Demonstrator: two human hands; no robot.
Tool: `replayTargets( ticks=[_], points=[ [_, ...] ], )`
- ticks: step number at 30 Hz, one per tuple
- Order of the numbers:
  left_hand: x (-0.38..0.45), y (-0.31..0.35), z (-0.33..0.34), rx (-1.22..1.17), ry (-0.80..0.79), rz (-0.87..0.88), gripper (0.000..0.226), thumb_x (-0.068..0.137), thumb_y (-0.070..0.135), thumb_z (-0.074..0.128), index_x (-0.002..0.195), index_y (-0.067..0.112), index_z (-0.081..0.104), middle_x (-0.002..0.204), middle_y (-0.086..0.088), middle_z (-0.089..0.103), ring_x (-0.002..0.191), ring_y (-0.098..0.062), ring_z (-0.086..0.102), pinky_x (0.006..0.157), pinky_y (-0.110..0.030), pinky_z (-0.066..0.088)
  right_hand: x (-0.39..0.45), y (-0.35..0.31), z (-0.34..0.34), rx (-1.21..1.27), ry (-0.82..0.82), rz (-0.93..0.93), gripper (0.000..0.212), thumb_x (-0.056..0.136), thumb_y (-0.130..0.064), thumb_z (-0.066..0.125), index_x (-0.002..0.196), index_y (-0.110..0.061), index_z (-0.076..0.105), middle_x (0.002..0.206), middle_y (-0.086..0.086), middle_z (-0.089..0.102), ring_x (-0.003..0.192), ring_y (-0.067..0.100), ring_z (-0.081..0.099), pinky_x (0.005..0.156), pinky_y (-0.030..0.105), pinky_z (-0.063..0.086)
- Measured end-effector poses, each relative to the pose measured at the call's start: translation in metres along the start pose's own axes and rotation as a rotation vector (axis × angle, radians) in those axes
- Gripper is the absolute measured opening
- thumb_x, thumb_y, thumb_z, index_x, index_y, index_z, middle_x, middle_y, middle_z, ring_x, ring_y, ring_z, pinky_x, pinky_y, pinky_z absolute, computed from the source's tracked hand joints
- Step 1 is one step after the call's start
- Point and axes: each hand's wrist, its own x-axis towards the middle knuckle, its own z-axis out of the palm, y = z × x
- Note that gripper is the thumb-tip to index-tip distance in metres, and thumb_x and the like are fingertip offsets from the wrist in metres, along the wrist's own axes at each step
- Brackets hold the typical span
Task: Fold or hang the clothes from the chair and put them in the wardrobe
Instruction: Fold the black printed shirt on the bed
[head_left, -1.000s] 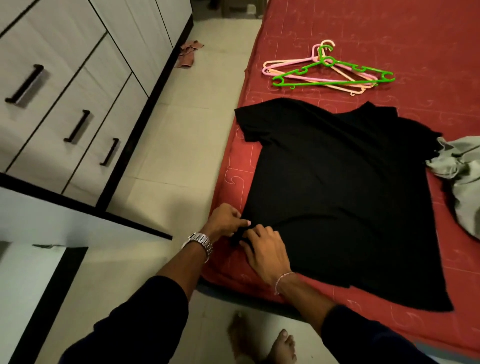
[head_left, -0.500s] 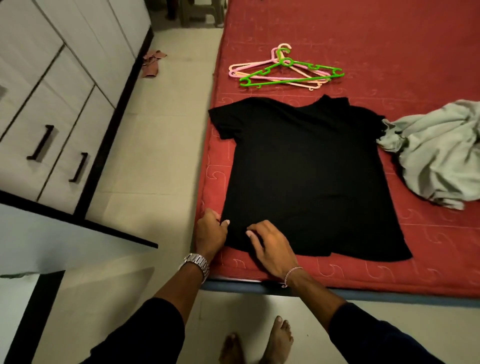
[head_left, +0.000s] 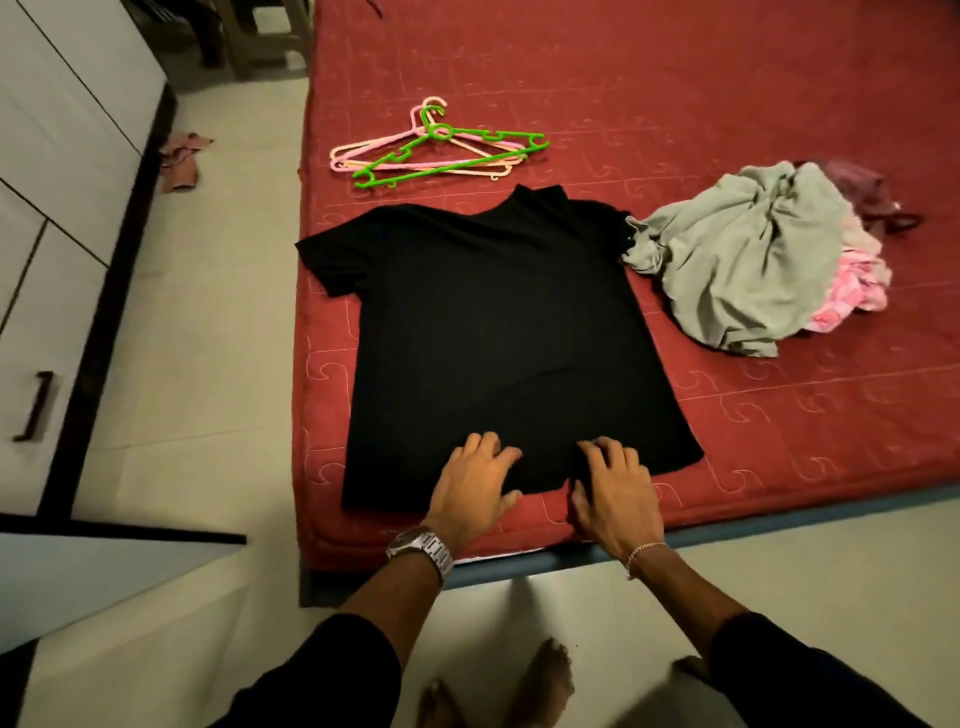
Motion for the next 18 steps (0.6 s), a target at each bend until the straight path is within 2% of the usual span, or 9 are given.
replayTargets(
  ticks=[3,5,9,10,12,13,15,18],
  points=[
    [0.008,0.006,0.008,0.065,0.025,0.014,0.041,0.098,0.042,0.051,0.135,0.024,0.055,0.129,-0.002,0.050,0.118,-0.023,0.045,0.097,-0.037,0.040,0.012,0.013,0.003,-0.012,-0.040,-0.126,0.037,0.092,-0.021,0.063,0.129,-0.019,0.060,0.128,0.005,0.058,0.099,0.026,0.061,0.079,0.040,0.053],
    [0.010,0.009,0.011,0.070,0.026,0.028,0.033,0.100,0.037,0.046,0.127,0.022,0.060,0.124,-0.002,0.053,0.113,-0.023,0.048,0.093,-0.037,0.041,0.015,0.023,-0.002,0.004,-0.048,-0.158,0.039,0.091,-0.013,0.065,0.129,-0.019,0.060,0.128,0.004,0.059,0.095,0.025,0.065,0.079,0.039,0.055],
    [0.009,0.011,0.011,0.032,0.073,0.064,0.022,0.095,0.028,0.048,0.108,0.018,0.062,0.106,-0.002,0.061,0.095,-0.022,0.056,0.079,-0.036,0.043,0.008,0.045,-0.016,-0.083,0.030,-0.297,0.056,0.066,-0.010,0.087,0.118,-0.015,0.068,0.113,0.006,0.068,0.064,0.021,0.067,0.054,0.033,0.055],
    [0.010,0.011,0.011,0.035,0.078,0.084,0.020,0.092,0.028,0.050,0.104,0.018,0.062,0.101,-0.002,0.061,0.091,-0.022,0.057,0.075,-0.035,0.044,0.006,0.052,-0.016,-0.114,0.027,-0.351,0.056,0.066,-0.012,0.087,0.119,-0.015,0.068,0.112,0.007,0.068,0.066,0.022,0.068,0.056,0.034,0.056],
    [0.011,0.012,0.010,0.060,0.064,0.114,0.019,0.088,0.029,0.049,0.096,0.017,0.062,0.094,-0.003,0.060,0.086,-0.023,0.057,0.070,-0.035,0.044,0.003,0.061,-0.016,-0.151,0.003,-0.437,0.038,0.084,-0.022,0.073,0.121,-0.017,0.066,0.112,0.006,0.068,0.076,0.024,0.068,0.066,0.038,0.057],
    [0.012,0.012,0.009,0.070,0.051,0.117,0.021,0.086,0.032,0.047,0.094,0.018,0.061,0.092,-0.002,0.059,0.085,-0.022,0.057,0.068,-0.034,0.043,0.003,0.064,-0.015,-0.123,0.007,-0.428,0.029,0.094,-0.030,0.060,0.119,-0.018,0.067,0.110,0.004,0.067,0.080,0.024,0.068,0.069,0.038,0.056],
    [0.015,0.015,0.008,0.076,0.050,0.118,0.028,0.085,0.040,0.045,0.093,0.019,0.061,0.091,0.000,0.058,0.083,-0.020,0.056,0.068,-0.032,0.043,0.005,0.069,-0.016,0.025,0.074,-0.269,0.034,0.102,-0.040,0.044,0.113,-0.019,0.068,0.104,0.002,0.067,0.081,0.022,0.065,0.070,0.037,0.054],
    [0.023,0.021,0.009,0.071,0.051,0.132,0.039,0.088,0.050,0.047,0.109,0.021,0.062,0.099,0.001,0.060,0.088,-0.018,0.057,0.072,-0.031,0.047,0.012,0.081,-0.022,0.186,0.187,0.150,0.030,0.100,-0.036,0.054,0.118,-0.013,0.060,0.109,0.008,0.062,0.091,0.023,0.058,0.075,0.038,0.052]
  ],
)
